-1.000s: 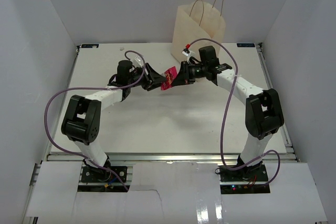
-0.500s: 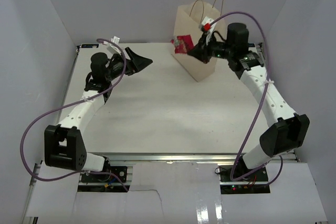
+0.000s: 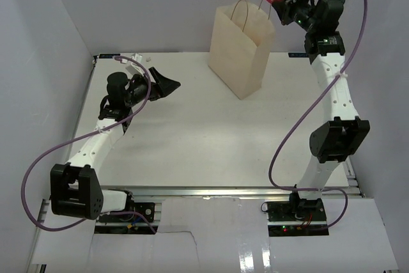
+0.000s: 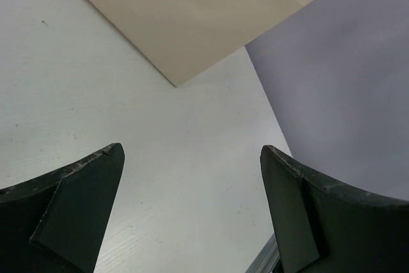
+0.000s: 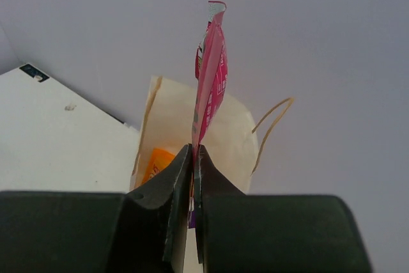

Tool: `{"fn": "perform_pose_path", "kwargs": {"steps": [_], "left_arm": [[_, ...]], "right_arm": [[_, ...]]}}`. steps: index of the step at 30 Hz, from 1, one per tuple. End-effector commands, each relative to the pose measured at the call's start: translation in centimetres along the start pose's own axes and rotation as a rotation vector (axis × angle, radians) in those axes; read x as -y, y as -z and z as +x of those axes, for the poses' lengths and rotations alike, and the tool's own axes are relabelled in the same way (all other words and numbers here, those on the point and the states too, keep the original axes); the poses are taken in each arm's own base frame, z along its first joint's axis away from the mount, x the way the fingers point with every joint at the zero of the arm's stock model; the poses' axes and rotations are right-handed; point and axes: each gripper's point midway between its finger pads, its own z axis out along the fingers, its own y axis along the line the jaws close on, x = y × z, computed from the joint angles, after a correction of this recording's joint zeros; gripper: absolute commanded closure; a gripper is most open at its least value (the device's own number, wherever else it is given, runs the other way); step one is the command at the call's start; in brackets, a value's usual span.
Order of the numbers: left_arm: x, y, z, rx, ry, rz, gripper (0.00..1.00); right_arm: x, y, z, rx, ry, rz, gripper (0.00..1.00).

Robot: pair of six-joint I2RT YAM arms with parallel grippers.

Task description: Place the snacks into the paper bag

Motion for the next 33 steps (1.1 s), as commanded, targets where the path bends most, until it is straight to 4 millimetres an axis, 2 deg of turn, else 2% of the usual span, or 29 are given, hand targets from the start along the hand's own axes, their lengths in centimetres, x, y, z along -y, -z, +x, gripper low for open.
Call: {"fn": "perform_pose_path", "kwargs": {"steps": [1,5,6,9,11,13,14,15,16,19,20,22,23,24,25,26,27,28,29,30,31,33], "left_arm": [[0.9,1.3,-1.9,0.041,-0.085,-0.036,0.02],[0.9,2.2,-3.3,0.067,-0.17,-0.097,0.02],[0.8,2.4,-3.2,0.058,-0.168,-0.114,0.02],[0.8,2.9,-3.7,0.083,-0.186,-0.138,0.02],[0.8,2.9,-3.9,0.089,-0.188,-0.138,0.02],[0.7,2.7,-3.8,0.081,-0.185,-0.134,0.02],[0.8,2.5,-4.0,0.079,-0.184,-0.128,0.02],[1.0,2.5,-4.0,0.08,-0.184,-0.124,0.02],[0.9,2.3,-4.1,0.075,-0.182,-0.121,0.02],[1.1,2.1,-4.5,0.073,-0.171,-0.119,0.02],[1.0,2.0,-4.5,0.066,-0.164,-0.125,0.02],[1.2,1.8,-4.9,0.065,-0.158,-0.125,0.02],[1.1,1.8,-4.8,0.06,-0.152,-0.131,0.02],[1.2,1.8,-5.0,0.061,-0.153,-0.131,0.02],[1.1,1.9,-5.0,0.061,-0.149,-0.138,0.02],[0.9,1.9,-5.0,0.061,-0.146,-0.145,0.02],[0.9,2.0,-4.9,0.062,-0.145,-0.148,0.02],[0.9,2.1,-5.0,0.065,-0.147,-0.152,0.02],[0.7,2.1,-4.9,0.066,-0.147,-0.157,0.02],[0.7,2.1,-4.8,0.064,-0.146,-0.156,0.02],[0.6,2.2,-4.8,0.063,-0.147,-0.158,0.02],[0.7,2.2,-5.0,0.065,-0.155,-0.154,0.02]], "right_arm": [[0.8,-1.5,2.2,-0.024,-0.062,0.052,0.92],[1.0,-2.0,5.2,-0.077,-0.074,0.061,0.92],[0.8,-2.0,5.5,-0.084,-0.073,0.051,0.92],[-0.7,-2.0,6.9,-0.114,-0.083,-0.019,0.92],[-1.6,-1.9,7.7,-0.138,-0.077,-0.054,0.87],[-2.3,-2.0,8.3,-0.154,-0.075,-0.073,0.7],[-2.5,-1.8,8.5,-0.165,-0.071,-0.078,0.53],[-2.5,-1.7,8.5,-0.168,-0.068,-0.077,0.53],[-2.3,-1.6,8.5,-0.172,-0.063,-0.069,0.37],[-1.7,-1.0,6.9,-0.157,-0.026,-0.041,0.22],[-1.6,-0.5,5.6,-0.139,-0.014,-0.034,0.2],[-0.8,0.6,4.3,-0.131,-0.006,-0.005,0.12],[-0.6,1.6,2.7,-0.111,0.001,0.012,0.09],[0.0,2.5,3.3,-0.135,-0.037,0.051,0.0],[0.3,3.3,3.4,-0.144,-0.054,0.077,0.09],[0.2,4.8,2.1,-0.131,-0.058,0.102,0.1],[0.5,5.9,2.9,-0.159,-0.081,0.128,0.1],[-0.4,7.2,4.1,-0.195,-0.096,0.121,0.1],[-0.4,8.3,5.0,-0.225,-0.105,0.133,0.1],[0.4,9.7,6.5,-0.269,-0.117,0.173,0.1],[-0.7,11.5,9.0,-0.339,-0.153,0.18,0.1],[-1.4,13.7,11.9,-0.414,-0.183,0.213,0.1]]}}
